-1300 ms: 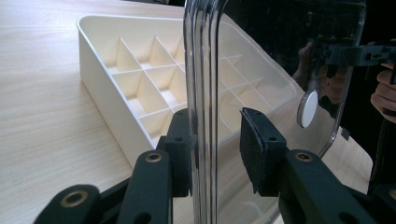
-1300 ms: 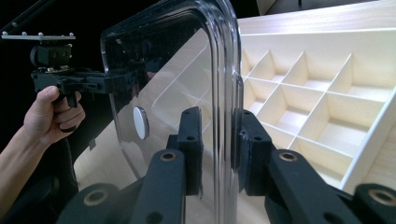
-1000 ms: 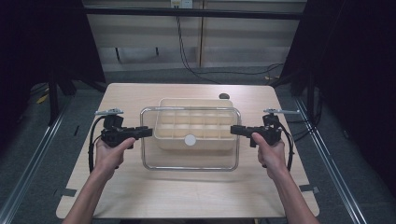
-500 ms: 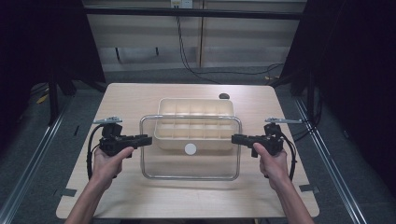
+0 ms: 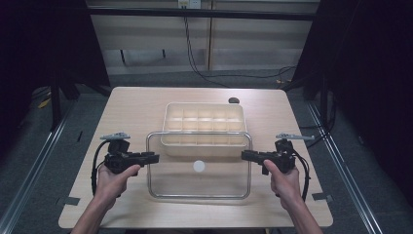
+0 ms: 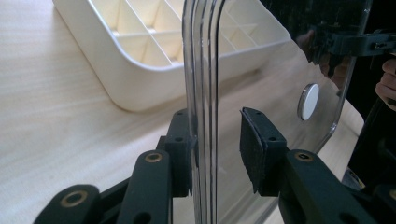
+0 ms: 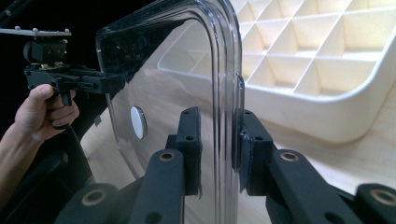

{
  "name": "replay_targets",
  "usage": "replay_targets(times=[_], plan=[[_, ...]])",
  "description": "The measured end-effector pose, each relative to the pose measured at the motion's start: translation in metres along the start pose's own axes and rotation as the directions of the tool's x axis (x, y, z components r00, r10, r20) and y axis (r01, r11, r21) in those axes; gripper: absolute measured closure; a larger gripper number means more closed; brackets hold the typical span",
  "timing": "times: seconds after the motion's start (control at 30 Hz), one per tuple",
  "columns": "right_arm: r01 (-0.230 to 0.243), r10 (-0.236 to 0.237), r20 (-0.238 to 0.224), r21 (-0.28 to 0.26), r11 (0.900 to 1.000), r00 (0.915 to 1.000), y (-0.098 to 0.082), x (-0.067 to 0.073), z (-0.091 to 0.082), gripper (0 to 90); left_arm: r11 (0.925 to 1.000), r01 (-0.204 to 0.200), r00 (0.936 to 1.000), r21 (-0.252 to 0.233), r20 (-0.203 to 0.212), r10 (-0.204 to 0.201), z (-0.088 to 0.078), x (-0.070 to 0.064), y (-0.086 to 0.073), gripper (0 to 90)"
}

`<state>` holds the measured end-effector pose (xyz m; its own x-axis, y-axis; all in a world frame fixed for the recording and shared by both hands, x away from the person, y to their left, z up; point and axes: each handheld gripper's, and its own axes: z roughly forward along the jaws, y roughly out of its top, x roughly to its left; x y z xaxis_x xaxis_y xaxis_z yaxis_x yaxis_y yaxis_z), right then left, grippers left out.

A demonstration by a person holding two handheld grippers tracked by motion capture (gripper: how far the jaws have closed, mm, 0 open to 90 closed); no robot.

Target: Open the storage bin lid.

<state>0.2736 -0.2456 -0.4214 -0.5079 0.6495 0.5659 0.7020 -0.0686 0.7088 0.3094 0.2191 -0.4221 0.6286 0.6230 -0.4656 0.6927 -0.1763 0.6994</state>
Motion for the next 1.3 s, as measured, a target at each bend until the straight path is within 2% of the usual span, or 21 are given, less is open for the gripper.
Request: replay_targets(times=[0.17,0.37,0.4,0.57,0.7,0.73,0.9,1.2,1.3], plan=[[-0.005,0.005,0.001,0.009,1.000,1.0000,-0.013,0.005,-0.004,73.7,0.9997,-0.020,0.9998,0.014,-0.006,0.020,-0.004,-0.005,-0.010,65.7],[-0.017,0.017,0.010,0.022,1.000,0.9998,-0.019,0.006,-0.002,72.8,0.9992,-0.025,0.9995,0.032,-0.020,0.025,-0.005,-0.010,-0.017,65.6],[-0.021,0.021,0.012,0.026,0.999,0.9997,-0.020,0.006,-0.002,72.7,0.9987,-0.035,0.9992,0.038,-0.017,0.036,-0.005,-0.009,-0.017,65.6],[-0.031,0.031,0.012,0.026,0.999,0.9995,-0.026,0.007,-0.003,72.6,0.9988,-0.017,0.9998,0.045,-0.009,0.018,-0.006,-0.011,-0.022,66.0],[-0.037,0.037,0.010,0.030,0.999,0.9993,-0.031,0.006,-0.003,72.6,0.9981,-0.024,0.9997,0.058,-0.005,0.024,-0.005,-0.010,-0.025,66.2],[-0.040,0.040,0.011,0.035,0.999,0.9991,-0.032,0.005,-0.004,72.5,0.9983,-0.001,1.0000,0.058,0.004,0.001,-0.004,-0.010,-0.026,66.4],[-0.061,0.060,0.021,0.035,0.998,0.9979,-0.039,0.000,-0.004,71.9,0.9980,-0.005,0.9999,0.063,0.014,0.004,0.000,-0.009,-0.029,67.6],[-0.058,0.058,0.024,0.035,0.998,0.9981,-0.041,-0.008,0.004,71.2,0.9975,0.003,1.0000,0.070,0.005,-0.003,0.004,-0.004,-0.029,67.0],[-0.045,0.043,0.039,0.046,0.998,0.9983,-0.041,-0.010,0.007,69.6,0.9963,0.011,0.9999,0.086,-0.007,-0.011,0.007,-0.004,-0.031,64.7]])
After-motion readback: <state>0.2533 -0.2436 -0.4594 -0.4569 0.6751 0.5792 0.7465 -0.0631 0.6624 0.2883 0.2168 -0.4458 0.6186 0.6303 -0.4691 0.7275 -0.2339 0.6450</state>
